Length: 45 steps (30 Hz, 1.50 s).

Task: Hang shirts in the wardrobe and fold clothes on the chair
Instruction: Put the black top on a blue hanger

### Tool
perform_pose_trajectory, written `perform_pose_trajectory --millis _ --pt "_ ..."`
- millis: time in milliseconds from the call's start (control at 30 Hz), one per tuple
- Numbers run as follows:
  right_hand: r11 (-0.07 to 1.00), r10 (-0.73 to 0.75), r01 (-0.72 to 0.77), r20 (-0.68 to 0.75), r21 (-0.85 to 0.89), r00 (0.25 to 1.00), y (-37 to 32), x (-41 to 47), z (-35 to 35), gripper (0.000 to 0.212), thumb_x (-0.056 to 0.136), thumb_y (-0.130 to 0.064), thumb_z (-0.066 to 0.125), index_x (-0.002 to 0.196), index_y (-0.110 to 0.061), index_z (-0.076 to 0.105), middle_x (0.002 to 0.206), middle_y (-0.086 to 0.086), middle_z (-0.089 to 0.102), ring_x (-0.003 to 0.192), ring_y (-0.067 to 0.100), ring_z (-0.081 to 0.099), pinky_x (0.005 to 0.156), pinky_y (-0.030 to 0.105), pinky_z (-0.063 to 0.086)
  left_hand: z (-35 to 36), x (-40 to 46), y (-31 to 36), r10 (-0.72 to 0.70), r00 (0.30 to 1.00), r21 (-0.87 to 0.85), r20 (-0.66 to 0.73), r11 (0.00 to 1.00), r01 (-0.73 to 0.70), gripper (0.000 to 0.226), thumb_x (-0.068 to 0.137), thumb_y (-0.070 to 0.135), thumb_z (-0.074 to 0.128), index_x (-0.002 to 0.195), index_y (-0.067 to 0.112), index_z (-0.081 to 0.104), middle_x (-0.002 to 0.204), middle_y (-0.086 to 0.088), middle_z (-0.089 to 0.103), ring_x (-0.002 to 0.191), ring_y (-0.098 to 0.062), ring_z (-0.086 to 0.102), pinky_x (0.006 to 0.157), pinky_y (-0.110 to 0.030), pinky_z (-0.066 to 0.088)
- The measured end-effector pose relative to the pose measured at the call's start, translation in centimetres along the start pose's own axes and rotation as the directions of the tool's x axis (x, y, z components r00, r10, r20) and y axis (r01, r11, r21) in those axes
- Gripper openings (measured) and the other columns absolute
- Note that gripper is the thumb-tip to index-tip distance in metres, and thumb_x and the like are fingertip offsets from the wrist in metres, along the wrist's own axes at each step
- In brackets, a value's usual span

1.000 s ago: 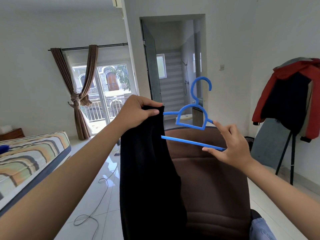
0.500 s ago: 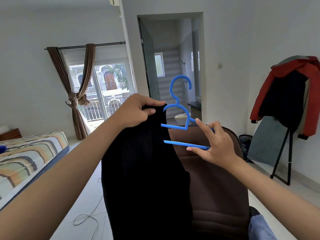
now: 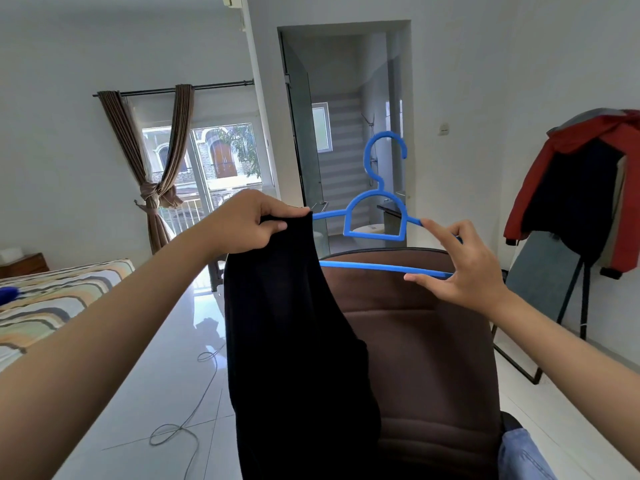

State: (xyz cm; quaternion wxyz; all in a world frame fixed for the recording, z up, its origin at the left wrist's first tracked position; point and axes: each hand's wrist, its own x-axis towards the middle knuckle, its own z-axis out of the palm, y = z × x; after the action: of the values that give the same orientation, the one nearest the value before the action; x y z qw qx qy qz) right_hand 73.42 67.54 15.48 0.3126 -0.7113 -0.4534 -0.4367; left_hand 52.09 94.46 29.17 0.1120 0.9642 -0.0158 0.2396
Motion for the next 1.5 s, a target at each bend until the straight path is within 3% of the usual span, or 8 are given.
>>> perform_pose_trajectory --millis 200,433,600,767,900,1133,1300,1500 --pt "1.0 0.021 -0.02 0.017 -0.019 1.0 0.3 -0.1 0.0 0.09 0.069 -0.071 0.063 0.142 -0.025 0.039 0.087 0.006 0.041 0.065 0.016 0.04 0.046 0.029 0.046 0.0 0.1 -0.2 0.021 0.999 0.012 -0.024 1.0 -0.021 0.052 0.086 0.004 0.062 0.112 0.049 0.06 0.103 0.009 0.072 0.096 -0.03 0.065 0.092 -0.047 0.05" --pt "0.999 0.019 -0.019 0.009 -0.045 1.0 0.9 -0.1 -0.6 0.089 0.07 -0.073 0.058 0.141 -0.024 0.039 0.087 0.009 0.044 0.064 0.018 0.041 0.046 0.027 0.044 -0.2 0.7 -0.9 0.046 0.999 0.114 -0.024 0.993 -0.043 0.042 0.085 0.005 0.064 0.12 0.029 0.063 0.11 0.008 0.07 0.101 -0.007 0.062 0.083 -0.011 0.043" --pt "0.999 0.005 -0.005 -0.006 -0.041 1.0 1.7 -0.2 -1.9 0.089 0.068 -0.072 0.06 0.139 -0.023 0.042 0.086 0.008 0.044 0.064 0.019 0.044 0.048 0.025 0.043 -0.3 0.3 -0.6 0.028 1.0 -0.179 0.0 0.983 -0.027 0.051 0.085 -0.002 0.063 0.106 0.045 0.063 0.094 0.029 0.067 0.096 0.009 0.061 0.082 -0.004 0.04" --pt "1.0 -0.015 0.015 0.013 0.013 1.0 2.7 -0.2 -3.1 0.09 0.07 -0.074 0.059 0.14 -0.02 0.04 0.088 0.009 0.044 0.071 0.024 0.05 0.05 0.034 0.051 -0.2 0.6 -0.1 0.05 0.998 -0.652 0.044 0.758 -0.009 0.049 0.08 -0.01 0.061 0.097 0.034 0.073 0.102 0.004 0.072 0.103 -0.014 0.065 0.089 -0.019 0.05" --pt "1.0 -0.006 0.005 0.021 0.028 1.0 2.9 -0.4 -3.6 0.091 0.07 -0.073 0.059 0.14 -0.018 0.039 0.088 0.009 0.045 0.073 0.024 0.049 0.051 0.029 0.049 0.0 1.5 0.1 0.039 0.995 -0.722 0.088 0.691 0.037 0.039 0.072 0.005 0.061 0.099 0.03 0.074 0.109 -0.006 0.07 0.112 -0.026 0.061 0.099 -0.033 0.046" --pt "0.999 0.013 -0.014 0.026 0.052 1.0 3.3 -1.1 -4.2 0.091 0.072 -0.077 0.054 0.141 -0.019 0.038 0.09 0.007 0.044 0.072 0.022 0.047 0.057 0.018 0.045 0.4 2.1 0.6 0.247 0.928 -0.892 0.279 0.426 0.155 0.055 0.06 0.023 0.084 0.112 0.016 0.07 0.122 -0.004 0.065 0.111 -0.016 0.062 0.087 -0.026 0.052" --pt "0.999 0.015 -0.016 0.019 0.033 1.0 2.9 -1.9 -4.0 0.089 0.073 -0.076 0.054 0.14 -0.02 0.039 0.087 0.007 0.044 0.069 0.021 0.047 0.049 0.029 0.049 2.2 2.0 1.7 0.091 0.956 -0.822 0.279 0.537 0.188 0.046 0.059 -0.005 0.076 0.099 0.017 0.075 0.105 -0.002 0.072 0.093 -0.012 0.068 0.082 -0.023 0.054" --pt "0.998 0.067 -0.067 -0.044 0.004 0.997 2.3 -3.7 -3.2 0.086 0.073 -0.074 0.056 0.137 -0.019 0.042 0.085 0.005 0.043 0.064 0.015 0.042 0.045 0.026 0.046 3.0 1.7 2.1 -0.104 0.992 -0.669 0.068 0.733 0.122 0.019 0.069 0.016 0.074 0.082 0.005 0.066 0.07 -0.003 0.066 0.062 -0.01 0.063 0.063 -0.02 0.052"
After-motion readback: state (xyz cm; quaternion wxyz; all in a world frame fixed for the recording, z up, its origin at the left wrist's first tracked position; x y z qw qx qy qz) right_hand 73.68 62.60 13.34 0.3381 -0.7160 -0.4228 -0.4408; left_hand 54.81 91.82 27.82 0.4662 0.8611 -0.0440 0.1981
